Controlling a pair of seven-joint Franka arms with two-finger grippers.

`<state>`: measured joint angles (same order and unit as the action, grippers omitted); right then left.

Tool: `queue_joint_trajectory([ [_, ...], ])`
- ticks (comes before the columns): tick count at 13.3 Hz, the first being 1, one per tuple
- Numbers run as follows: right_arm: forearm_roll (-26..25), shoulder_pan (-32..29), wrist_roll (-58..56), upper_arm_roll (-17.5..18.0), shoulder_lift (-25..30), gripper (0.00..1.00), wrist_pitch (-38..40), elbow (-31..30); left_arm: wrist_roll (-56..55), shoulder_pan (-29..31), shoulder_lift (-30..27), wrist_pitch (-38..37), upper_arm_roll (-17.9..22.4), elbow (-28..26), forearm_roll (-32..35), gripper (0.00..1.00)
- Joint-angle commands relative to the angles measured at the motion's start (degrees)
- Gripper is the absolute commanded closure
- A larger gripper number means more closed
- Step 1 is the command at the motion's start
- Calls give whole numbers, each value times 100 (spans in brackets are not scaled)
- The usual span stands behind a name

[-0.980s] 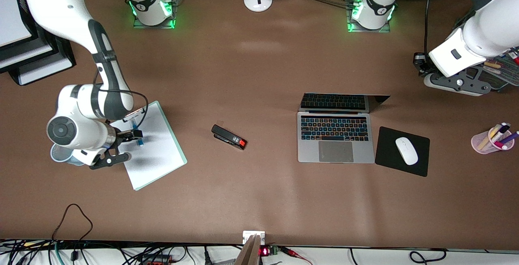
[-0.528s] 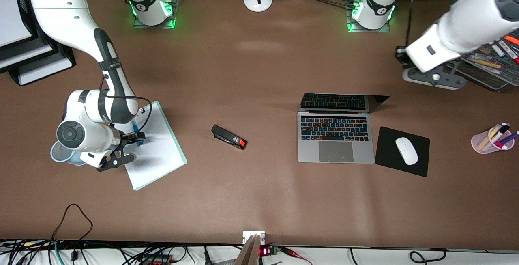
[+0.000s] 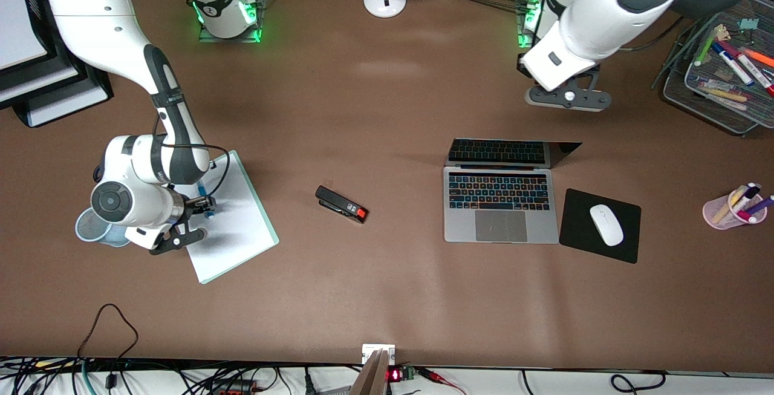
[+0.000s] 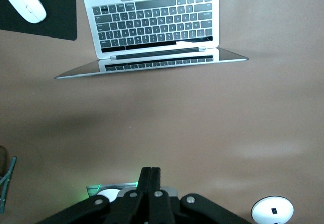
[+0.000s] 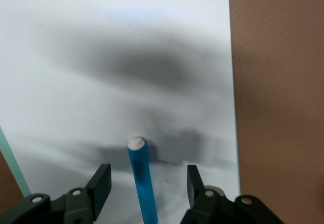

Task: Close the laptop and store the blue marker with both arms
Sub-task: 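Grasp the blue marker with the right gripper while the left gripper reaches the laptop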

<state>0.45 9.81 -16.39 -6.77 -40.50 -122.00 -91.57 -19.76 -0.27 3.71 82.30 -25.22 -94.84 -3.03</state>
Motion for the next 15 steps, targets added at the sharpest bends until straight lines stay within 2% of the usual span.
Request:
queue_joint_trajectory([
  [1,34,13,-66,0,-37,38,-17,-36,-28,80,-28,469,-114,-541,4,100],
  [6,51,13,-75,0,-81,54,-34,-28,-19,124,-160,1849,-123,-1702,31,100],
  [9,51,13,-66,9,-81,58,-34,-27,-19,132,-257,2404,-123,-2186,145,100],
  [15,60,13,-66,35,-186,59,-61,43,-46,132,-213,3730,-123,-3039,365,100],
])
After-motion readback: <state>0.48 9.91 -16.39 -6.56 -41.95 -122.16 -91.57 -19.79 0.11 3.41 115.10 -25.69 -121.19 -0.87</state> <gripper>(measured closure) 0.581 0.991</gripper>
